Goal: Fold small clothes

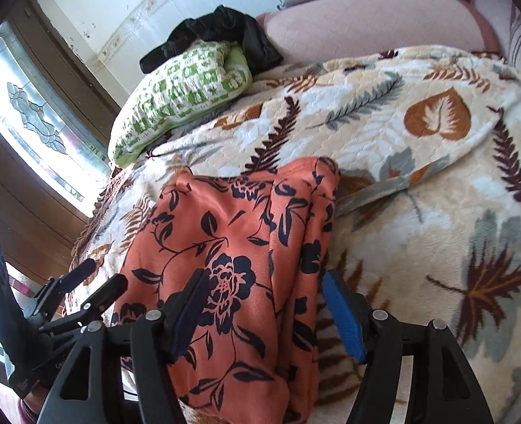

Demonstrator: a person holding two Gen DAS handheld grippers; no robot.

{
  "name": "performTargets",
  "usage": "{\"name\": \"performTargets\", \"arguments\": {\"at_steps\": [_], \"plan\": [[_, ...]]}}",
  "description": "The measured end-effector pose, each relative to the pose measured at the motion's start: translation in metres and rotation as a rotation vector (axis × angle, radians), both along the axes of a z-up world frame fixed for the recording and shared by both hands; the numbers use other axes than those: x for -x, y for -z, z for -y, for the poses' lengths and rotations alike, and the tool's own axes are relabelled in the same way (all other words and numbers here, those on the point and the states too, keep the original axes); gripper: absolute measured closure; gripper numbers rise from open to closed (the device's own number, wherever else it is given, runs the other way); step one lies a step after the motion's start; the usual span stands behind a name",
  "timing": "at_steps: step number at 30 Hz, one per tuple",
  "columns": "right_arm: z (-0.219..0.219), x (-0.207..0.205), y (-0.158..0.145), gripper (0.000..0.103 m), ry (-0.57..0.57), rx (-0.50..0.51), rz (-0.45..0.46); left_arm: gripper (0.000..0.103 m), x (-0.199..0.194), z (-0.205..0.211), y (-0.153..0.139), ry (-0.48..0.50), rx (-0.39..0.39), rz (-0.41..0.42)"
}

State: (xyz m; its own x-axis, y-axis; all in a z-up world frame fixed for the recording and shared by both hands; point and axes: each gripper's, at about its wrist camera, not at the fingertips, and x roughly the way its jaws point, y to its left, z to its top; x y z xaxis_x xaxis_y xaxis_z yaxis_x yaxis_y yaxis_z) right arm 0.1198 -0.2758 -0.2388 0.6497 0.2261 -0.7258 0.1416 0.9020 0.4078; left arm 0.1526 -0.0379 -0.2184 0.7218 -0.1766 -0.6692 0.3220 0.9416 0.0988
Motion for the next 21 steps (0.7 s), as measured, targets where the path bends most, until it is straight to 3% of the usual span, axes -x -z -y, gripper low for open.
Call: {"name": "performTargets", "arguments": {"at_steps": [6,10,12,21], "plan": [[0.006,0.046,-0.058,0.03,0.054,0.139,0.11,0.018,0.031,-0.013,-0.038,-0.081,0.041,0.039],[-0.003,0.073,-0.096,0.027,0.094,0.197,0.197,0.017,0.053,-0.011,-0.065,-0.122,0.004,0.096],[-0.01,0.086,-0.113,0.027,0.097,0.226,0.225,0.01,0.065,-0.012,-0.078,-0.139,-0.003,0.117],[-0.037,0.129,-0.151,0.027,0.076,0.29,0.29,0.009,0.108,-0.022,-0.131,-0.212,0.006,0.221]]}}
